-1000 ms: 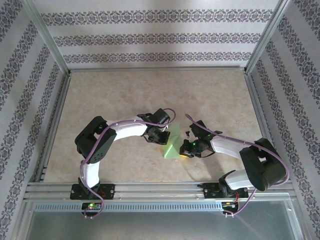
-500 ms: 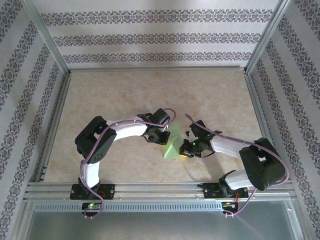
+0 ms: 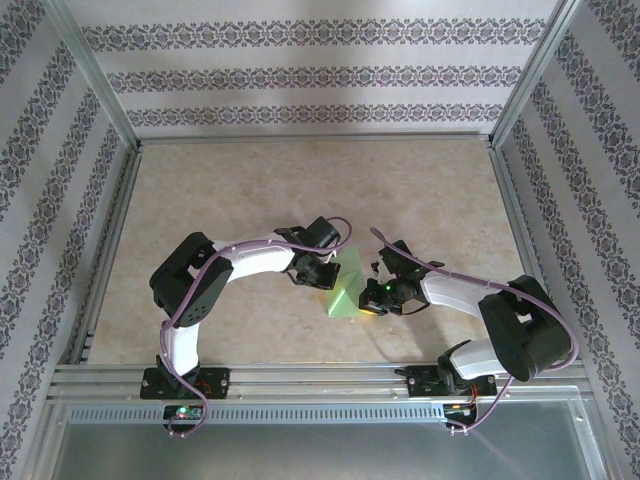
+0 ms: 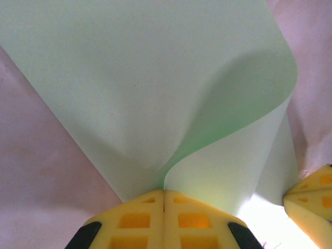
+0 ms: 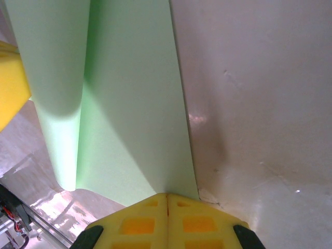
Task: Fold a paper plane with a square sheet of paper (fold left side to right side)
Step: Fold the triangle a second time at the center of the table.
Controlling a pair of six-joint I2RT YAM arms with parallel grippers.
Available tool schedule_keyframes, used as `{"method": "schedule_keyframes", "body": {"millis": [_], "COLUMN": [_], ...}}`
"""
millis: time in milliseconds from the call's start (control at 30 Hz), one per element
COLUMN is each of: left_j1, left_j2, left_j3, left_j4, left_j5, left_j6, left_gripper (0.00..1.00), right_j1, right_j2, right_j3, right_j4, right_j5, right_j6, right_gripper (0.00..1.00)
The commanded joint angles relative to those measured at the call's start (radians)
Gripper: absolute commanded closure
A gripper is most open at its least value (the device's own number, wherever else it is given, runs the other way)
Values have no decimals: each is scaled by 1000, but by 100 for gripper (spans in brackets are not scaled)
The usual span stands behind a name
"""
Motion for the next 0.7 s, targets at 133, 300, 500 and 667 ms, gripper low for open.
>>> {"method": "schedule_keyframes", "body": {"millis": [133,300,500,667], "left_j1": [13,12,13,12], "left_j2": [-9,-24,-30,-15], "left_j3": [9,-1,-13,-2], "left_j4": [31,28,24,26], "left_j5": [14,20,0,5], "left_j6": [27,32,30,32], "left_gripper": [100,100,100,100], "right_j1": [11,12,11,12], "right_j2": [47,49,50,51], "right_j3": [-34,-35,-34,-34], "right_j4": [-72,-69,-68,-68], "right_j5": [110,110,110,109], "right_j6": [-13,-12,-11,-13], "right_gripper": [100,100,100,100]}}
